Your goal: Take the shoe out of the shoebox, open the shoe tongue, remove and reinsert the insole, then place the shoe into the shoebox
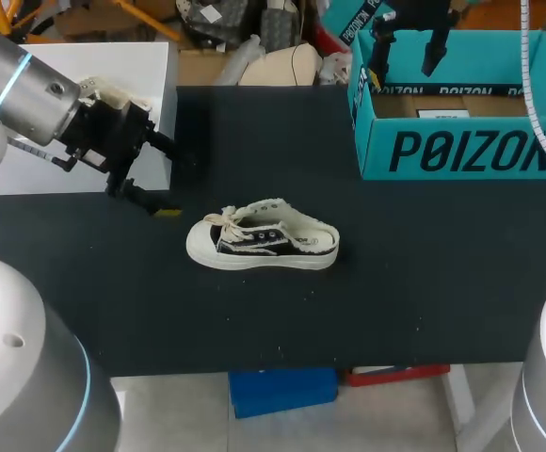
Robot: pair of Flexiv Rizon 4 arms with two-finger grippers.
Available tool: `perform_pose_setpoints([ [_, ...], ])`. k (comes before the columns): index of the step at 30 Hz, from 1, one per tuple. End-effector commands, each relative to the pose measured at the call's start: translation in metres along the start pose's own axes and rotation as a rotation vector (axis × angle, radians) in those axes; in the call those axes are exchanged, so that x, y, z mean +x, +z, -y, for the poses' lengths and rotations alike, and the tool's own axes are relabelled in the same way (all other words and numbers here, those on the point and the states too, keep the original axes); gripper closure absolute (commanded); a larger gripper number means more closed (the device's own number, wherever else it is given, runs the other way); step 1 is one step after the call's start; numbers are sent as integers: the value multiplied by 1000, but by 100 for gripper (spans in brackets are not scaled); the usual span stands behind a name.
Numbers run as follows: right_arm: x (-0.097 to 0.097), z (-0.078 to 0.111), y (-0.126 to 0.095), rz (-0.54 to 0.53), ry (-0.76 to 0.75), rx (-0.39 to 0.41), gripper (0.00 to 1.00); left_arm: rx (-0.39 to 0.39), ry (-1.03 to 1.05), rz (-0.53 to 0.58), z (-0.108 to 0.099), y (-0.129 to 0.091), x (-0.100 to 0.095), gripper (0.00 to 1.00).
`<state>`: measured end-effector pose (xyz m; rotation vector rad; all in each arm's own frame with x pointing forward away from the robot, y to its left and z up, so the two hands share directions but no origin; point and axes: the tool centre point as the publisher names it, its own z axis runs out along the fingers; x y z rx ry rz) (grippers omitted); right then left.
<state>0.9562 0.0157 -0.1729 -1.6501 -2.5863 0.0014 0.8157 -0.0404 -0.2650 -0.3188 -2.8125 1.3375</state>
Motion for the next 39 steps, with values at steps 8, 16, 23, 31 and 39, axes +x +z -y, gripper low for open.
perform_pose_setpoints([
  [8, 93, 36, 17, 59, -401, 6, 0, -1, 1, 2, -1, 2, 0, 0],
  [16, 113, 56, 25, 67, -487, -22, 0, -1, 1, 2, -1, 2, 0, 0],
  [23, 113, 56, 25, 67, -487, -22, 0, -1, 1, 2, -1, 2, 0, 0],
  [31, 142, 81, 38, 89, -643, -99, 0, -1, 1, 2, -1, 2, 0, 0],
  [39, 179, 121, 60, 103, -772, -170, 0, -1, 1, 2, -1, 2, 0, 0],
])
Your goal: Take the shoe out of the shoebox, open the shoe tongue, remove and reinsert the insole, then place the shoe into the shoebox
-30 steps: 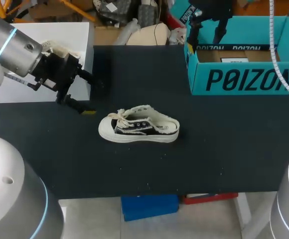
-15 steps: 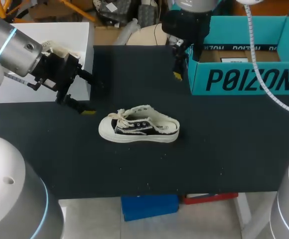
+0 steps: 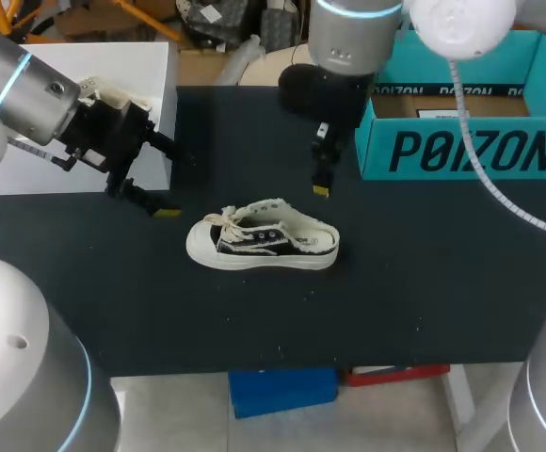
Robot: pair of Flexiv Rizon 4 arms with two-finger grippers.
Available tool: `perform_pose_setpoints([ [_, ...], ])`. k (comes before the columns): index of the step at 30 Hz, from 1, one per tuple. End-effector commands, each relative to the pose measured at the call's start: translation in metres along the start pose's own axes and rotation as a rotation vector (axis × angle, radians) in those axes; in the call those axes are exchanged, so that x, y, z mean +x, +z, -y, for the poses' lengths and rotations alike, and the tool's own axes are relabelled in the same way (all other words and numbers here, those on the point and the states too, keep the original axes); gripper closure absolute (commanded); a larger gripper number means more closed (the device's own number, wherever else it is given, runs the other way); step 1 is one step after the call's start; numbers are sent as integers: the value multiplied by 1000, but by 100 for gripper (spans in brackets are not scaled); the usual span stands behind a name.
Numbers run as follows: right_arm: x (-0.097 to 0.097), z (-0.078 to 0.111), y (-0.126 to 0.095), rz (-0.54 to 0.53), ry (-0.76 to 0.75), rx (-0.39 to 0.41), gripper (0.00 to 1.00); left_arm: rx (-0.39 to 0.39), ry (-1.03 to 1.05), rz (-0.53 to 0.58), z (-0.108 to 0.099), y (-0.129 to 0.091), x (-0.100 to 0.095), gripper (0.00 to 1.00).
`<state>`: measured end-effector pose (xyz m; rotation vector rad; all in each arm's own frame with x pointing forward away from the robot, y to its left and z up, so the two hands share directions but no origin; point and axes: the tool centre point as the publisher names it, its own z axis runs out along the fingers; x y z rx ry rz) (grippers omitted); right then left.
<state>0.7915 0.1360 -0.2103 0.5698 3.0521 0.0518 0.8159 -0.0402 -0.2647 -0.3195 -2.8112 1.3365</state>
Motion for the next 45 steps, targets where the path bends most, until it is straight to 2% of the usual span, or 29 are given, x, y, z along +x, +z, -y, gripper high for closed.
perform_pose_setpoints([
  [1, 20, 15, 5, 53, -2, -91, 0, 0, 2, 4, -1, 2, 0, 0],
  [15, 20, 15, 5, 53, -2, -91, 0, 0, 2, 4, -1, 2, 0, 0],
  [18, 15, 17, 28, -7, -75, -185, 0, 0, 2, 4, -1, 2, 0, 0],
  [20, 13, 15, 40, -55, -189, -246, 0, 0, 2, 4, -1, 2, 0, 0],
  [21, 13, 13, 44, -61, -210, -302, 0, 0, 2, 4, -1, 2, 0, 0],
  [25, 8, 12, 56, -114, -274, -416, 0, 0, 2, 4, -1, 2, 0, 0],
  [40, 8, 12, 56, -114, -274, -416, 0, 0, 2, 4, -1, 2, 0, 0],
  [43, 4, 20, 69, -93, -243, -577, 0, 0, 2, 4, -1, 2, 0, 0],
  [45, 2, 23, 77, -87, -249, -602, 0, 0, 2, 4, -1, 2, 0, 0],
])
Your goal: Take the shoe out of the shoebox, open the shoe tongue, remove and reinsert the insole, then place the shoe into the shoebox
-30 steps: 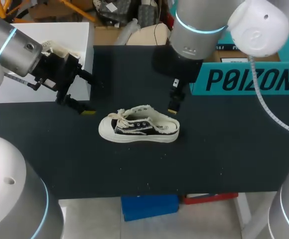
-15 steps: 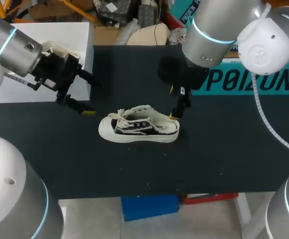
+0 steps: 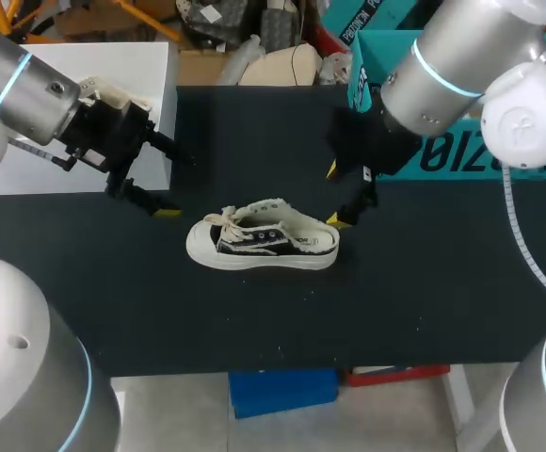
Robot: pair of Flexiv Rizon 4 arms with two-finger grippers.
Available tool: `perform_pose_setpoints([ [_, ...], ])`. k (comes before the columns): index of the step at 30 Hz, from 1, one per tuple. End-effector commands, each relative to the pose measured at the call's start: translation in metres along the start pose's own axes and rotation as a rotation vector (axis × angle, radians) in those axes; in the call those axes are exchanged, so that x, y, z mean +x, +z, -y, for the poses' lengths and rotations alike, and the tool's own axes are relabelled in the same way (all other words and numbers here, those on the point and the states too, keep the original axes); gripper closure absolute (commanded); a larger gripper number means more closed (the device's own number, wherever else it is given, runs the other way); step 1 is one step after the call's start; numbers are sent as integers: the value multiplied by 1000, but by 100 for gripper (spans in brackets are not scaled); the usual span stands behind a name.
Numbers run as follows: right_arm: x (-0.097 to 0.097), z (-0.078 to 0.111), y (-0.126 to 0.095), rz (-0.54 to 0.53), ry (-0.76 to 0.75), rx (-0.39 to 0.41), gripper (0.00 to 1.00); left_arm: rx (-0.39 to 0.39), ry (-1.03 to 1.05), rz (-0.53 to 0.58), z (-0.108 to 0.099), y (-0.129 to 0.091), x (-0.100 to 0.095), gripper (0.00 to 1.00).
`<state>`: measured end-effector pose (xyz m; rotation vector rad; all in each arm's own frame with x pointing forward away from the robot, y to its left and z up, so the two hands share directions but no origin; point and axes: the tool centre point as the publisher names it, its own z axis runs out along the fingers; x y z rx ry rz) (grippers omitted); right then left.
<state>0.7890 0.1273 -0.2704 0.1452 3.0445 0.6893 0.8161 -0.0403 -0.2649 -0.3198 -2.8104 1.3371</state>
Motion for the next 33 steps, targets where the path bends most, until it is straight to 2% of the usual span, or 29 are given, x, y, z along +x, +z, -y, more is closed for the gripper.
perform_pose_setpoints([
  [1, 3, 19, 13, 56, -5, -240, 0, -1, 2, 4, -1, 2, 0, 0],
  [7, -2, 29, 20, 131, -3, -390, 0, -1, 2, 4, -1, 2, 0, 0],
  [17, -14, 46, 44, 137, 17, -515, 0, -1, 2, 4, -1, 2, 0, 0],
  [33, -43, 52, 82, 90, -21, -549, 0, -1, 2, 4, -1, 2, 0, 0],
])
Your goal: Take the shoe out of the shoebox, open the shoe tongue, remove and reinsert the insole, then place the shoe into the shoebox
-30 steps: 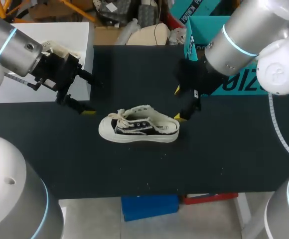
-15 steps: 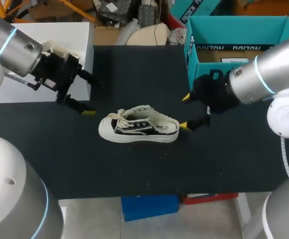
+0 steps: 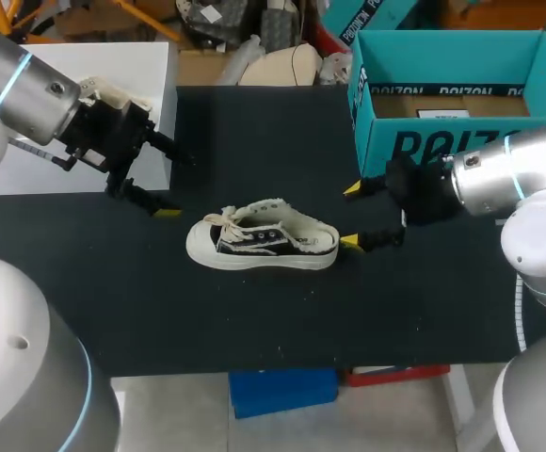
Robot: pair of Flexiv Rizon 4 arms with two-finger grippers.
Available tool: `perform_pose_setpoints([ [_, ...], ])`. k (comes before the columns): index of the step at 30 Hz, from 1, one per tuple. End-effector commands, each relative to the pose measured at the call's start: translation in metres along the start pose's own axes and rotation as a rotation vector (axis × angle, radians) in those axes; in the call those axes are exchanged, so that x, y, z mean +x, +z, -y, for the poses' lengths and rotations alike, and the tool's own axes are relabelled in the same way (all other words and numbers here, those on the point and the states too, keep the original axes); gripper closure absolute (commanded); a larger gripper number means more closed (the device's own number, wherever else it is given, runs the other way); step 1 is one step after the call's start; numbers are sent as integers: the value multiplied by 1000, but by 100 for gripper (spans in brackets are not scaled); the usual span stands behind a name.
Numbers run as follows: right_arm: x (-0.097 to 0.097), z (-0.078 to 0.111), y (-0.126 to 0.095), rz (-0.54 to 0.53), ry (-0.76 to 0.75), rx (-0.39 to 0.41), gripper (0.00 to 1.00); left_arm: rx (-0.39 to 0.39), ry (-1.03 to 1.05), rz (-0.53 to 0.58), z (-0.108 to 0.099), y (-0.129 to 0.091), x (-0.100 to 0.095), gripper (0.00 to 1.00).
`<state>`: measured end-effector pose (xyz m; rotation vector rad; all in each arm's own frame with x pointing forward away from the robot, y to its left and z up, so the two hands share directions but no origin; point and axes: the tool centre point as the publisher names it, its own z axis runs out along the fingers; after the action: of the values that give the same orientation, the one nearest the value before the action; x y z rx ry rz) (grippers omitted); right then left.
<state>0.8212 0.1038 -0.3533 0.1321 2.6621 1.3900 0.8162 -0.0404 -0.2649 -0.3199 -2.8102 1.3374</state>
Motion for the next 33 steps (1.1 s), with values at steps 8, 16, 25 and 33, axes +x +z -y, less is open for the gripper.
perform_pose_setpoints([
  [8, -6, 16, 33, -22, 23, -51, 0, -1, 2, 4, -1, 2, 0, 0],
  [16, 2, 22, 50, -23, 37, -61, 0, -1, 2, 4, -1, 2, 0, 0],
  [25, 3, 31, 68, -22, 50, -82, 0, -1, 2, 4, -1, 2, 0, 0],
  [33, 3, 36, 81, -38, 62, -96, 0, -1, 2, 4, -1, 2, 0, 0],
])
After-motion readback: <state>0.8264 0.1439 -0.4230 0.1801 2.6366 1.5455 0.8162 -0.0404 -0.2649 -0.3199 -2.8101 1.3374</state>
